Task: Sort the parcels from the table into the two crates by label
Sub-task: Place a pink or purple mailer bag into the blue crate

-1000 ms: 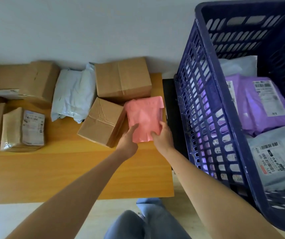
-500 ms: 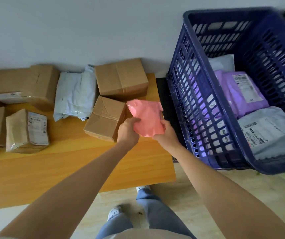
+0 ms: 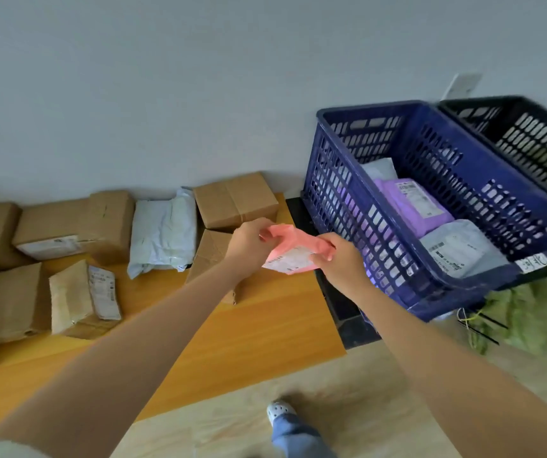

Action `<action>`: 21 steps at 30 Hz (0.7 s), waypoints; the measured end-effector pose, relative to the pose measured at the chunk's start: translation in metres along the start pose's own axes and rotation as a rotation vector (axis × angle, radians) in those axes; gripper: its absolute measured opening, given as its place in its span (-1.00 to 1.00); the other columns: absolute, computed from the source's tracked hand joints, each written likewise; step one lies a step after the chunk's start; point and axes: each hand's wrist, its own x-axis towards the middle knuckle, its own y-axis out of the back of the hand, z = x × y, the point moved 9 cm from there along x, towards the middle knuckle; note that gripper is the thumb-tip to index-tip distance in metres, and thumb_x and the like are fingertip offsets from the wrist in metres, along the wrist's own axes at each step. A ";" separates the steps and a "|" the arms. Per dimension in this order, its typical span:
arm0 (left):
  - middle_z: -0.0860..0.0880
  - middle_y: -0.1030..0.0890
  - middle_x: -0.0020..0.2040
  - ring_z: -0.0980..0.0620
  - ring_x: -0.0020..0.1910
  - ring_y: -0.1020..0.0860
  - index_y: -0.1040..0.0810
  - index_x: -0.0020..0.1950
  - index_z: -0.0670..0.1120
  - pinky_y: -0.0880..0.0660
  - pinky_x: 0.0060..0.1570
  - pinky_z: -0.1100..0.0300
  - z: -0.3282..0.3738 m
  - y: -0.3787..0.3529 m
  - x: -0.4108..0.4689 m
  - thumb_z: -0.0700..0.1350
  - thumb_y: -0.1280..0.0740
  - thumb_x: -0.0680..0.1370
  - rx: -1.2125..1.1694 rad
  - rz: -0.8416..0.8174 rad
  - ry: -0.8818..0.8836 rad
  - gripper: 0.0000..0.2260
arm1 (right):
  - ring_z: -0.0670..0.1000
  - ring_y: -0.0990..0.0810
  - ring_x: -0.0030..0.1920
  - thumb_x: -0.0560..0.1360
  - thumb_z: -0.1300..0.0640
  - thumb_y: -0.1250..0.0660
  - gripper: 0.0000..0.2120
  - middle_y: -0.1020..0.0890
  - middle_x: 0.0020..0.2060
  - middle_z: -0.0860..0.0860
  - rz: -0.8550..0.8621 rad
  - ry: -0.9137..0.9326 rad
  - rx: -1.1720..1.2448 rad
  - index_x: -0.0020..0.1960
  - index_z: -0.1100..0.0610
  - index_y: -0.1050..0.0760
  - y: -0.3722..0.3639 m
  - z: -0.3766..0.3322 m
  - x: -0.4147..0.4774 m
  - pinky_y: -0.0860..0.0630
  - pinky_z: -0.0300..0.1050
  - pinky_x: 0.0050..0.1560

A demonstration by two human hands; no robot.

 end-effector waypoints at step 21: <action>-0.10 -0.48 0.21 -0.09 0.10 -0.53 -0.32 0.37 -0.12 -0.52 0.01 0.03 -0.067 0.118 -0.118 -0.03 -0.32 0.58 -0.090 0.293 0.335 -0.58 | 0.06 -0.56 -0.11 0.55 0.18 -0.31 -0.87 -0.59 -0.12 0.11 0.255 -0.073 0.459 0.02 0.25 -0.50 -0.035 -0.124 -0.050 -0.51 -0.05 -0.10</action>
